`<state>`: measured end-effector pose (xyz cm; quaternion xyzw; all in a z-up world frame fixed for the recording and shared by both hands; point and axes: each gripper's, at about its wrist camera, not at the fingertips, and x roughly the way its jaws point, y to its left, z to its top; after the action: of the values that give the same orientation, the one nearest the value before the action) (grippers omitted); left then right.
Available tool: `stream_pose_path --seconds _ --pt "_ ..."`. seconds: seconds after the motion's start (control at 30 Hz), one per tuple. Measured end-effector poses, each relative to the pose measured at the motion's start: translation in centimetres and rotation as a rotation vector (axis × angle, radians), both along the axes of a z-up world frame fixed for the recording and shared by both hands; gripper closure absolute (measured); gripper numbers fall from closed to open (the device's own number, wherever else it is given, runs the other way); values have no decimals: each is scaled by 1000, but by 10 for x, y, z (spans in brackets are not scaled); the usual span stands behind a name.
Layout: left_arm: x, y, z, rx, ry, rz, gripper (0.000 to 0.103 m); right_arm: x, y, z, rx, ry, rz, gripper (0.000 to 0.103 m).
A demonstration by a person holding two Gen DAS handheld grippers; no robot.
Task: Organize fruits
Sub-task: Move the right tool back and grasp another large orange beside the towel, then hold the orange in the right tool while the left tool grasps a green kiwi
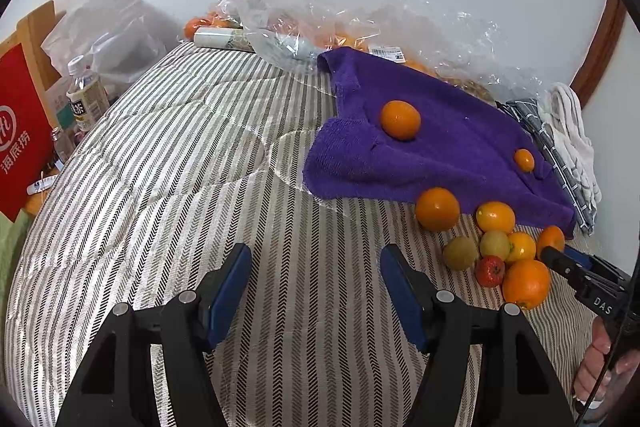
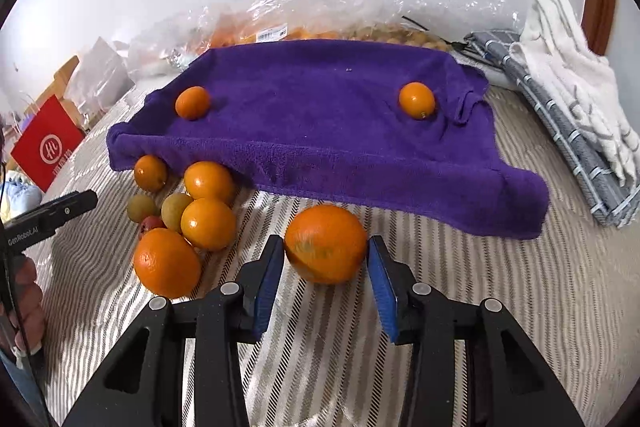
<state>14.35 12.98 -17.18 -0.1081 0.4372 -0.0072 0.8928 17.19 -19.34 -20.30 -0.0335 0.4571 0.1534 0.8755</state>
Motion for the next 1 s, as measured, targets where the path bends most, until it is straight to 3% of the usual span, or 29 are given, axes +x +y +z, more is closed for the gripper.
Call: stream_pose_path --seconds 0.13,0.23,0.37,0.43,0.5,0.57,1.0 --pt "0 0 0 2 4 3 38 5 0 -5 24 24 -5 71" --pt "1 -1 -1 14 11 3 38 7 -1 -3 37 16 -14 70" --pt "2 -4 -1 32 18 0 38 16 0 -3 50 26 -36 55" --pt "2 -5 -1 39 20 0 38 22 3 -3 54 32 -34 54" --pt "2 -5 -1 43 23 0 38 26 7 -3 47 25 -31 54" --pt "3 -6 -1 51 25 -1 38 29 11 -5 25 17 -37 62" --pt "3 -16 -2 84 34 -52 38 6 -1 15 32 -63 -25 62"
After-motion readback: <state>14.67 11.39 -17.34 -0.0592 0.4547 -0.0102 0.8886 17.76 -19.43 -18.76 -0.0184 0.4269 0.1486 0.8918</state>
